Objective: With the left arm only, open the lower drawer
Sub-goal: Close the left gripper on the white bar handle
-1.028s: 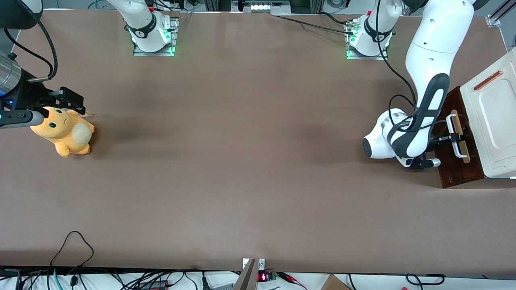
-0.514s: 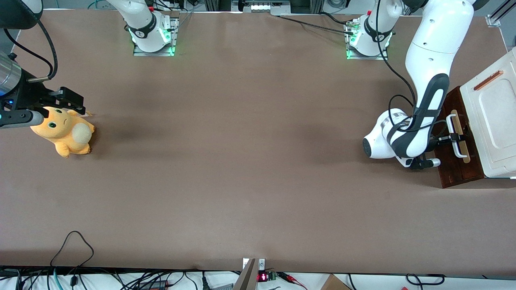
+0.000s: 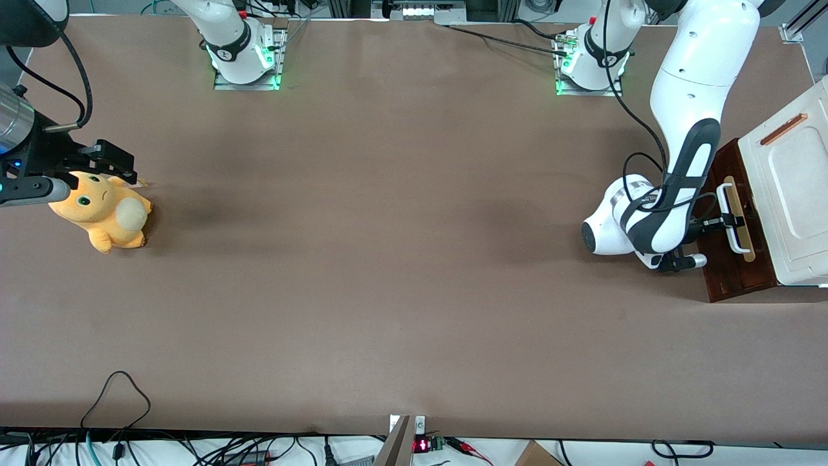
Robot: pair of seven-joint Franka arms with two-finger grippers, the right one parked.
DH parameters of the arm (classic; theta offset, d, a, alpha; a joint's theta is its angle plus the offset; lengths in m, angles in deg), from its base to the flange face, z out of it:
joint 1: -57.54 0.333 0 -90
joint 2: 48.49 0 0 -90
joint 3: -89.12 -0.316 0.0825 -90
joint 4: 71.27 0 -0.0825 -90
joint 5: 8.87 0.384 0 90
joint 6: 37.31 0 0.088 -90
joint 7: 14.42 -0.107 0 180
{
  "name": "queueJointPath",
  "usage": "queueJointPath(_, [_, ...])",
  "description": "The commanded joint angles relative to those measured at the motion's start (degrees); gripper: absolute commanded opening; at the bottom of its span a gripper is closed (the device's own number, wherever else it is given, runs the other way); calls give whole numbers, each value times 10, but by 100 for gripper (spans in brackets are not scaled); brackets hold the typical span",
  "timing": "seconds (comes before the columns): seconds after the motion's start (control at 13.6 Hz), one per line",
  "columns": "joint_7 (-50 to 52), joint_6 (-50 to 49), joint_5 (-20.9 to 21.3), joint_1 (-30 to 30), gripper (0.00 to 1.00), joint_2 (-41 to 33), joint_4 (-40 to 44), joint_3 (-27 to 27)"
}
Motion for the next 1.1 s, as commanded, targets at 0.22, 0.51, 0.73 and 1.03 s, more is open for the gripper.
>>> queueJointPath(0.22, [13,-21,-5,-1,22,2,3,3])
queueJointPath(0.51, [16,-21,-18,-10,21,1,3,3])
queueJointPath(0.73, [21,-22,-24,-15,21,-1,4,3])
queueJointPath(1.03, [32,-30,-46,-31,20,-1,7,3])
